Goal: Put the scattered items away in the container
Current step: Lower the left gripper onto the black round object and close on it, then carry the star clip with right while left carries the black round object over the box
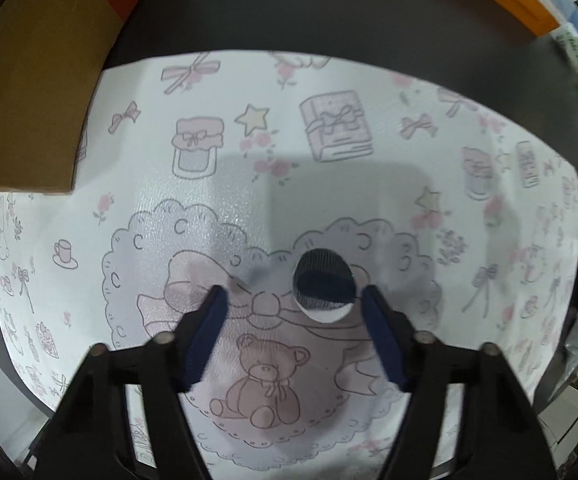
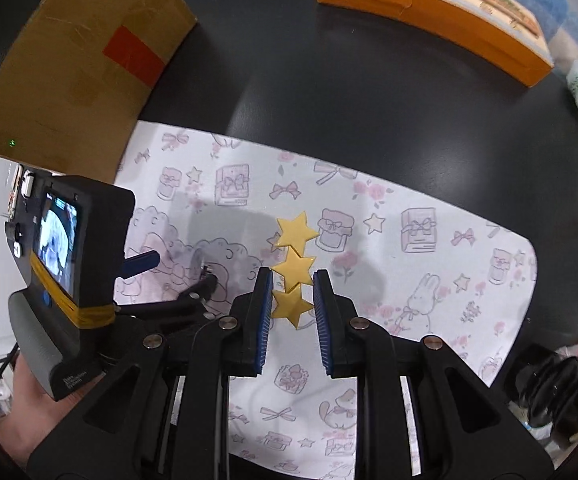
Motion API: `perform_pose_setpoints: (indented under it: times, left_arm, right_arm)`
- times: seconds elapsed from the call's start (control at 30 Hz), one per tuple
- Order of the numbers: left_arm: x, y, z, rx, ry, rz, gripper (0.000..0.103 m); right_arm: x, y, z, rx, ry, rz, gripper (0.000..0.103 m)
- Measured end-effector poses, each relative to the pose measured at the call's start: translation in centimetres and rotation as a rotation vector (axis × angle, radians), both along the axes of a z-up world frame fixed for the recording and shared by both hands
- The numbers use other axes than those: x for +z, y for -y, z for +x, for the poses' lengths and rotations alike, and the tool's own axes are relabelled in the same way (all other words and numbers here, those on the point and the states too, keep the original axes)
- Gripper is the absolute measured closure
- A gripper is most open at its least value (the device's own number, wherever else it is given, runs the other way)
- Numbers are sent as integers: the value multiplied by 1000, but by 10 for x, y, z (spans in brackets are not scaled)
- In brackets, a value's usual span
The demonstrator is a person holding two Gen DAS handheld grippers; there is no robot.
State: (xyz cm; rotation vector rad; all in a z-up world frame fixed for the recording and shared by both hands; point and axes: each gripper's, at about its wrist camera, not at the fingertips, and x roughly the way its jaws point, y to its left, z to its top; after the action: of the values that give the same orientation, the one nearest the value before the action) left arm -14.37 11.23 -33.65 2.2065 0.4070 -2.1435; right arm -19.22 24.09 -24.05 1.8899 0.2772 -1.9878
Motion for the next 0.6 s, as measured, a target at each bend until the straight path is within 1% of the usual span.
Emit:
perform_pose_setpoints:
  times: [0.03, 0.07, 0.1, 0.13, 0.17, 0.23, 0.33, 0.43, 0.6]
  left_arm:
    - [-1, -1, 1, -1, -3, -4, 56]
    - [-1, -1, 2, -2, -5, -8, 60]
    - [0, -3, 2, -8, -16, -15, 74]
    - [0, -3, 3, -14, -22, -19, 76]
    - [1, -3, 4, -13, -24, -14, 76]
    - [3, -2, 6, -2, -32, 7, 80]
    - [13, 1, 10, 5, -53, 50, 84]
    - [34, 3, 16, -9, -98, 80, 85]
    - [74, 7, 30, -47, -167, 89, 85]
  right_arm:
    - [-6, 0, 0, 3, 9, 0, 82]
    - [-10, 0, 1, 3, 16, 0, 82]
    - [-15, 0, 2, 2, 24, -1, 82]
    - [-19, 0, 3, -1, 34, -3, 82]
    - [-22, 1, 3, -2, 40, -4, 82]
    - [-27, 2, 6, -1, 49, -5, 82]
    - [-26, 6, 9, 3, 49, -1, 82]
    - [-19, 8, 12, -2, 40, 0, 82]
    - [4, 19, 15, -10, 9, -6, 82]
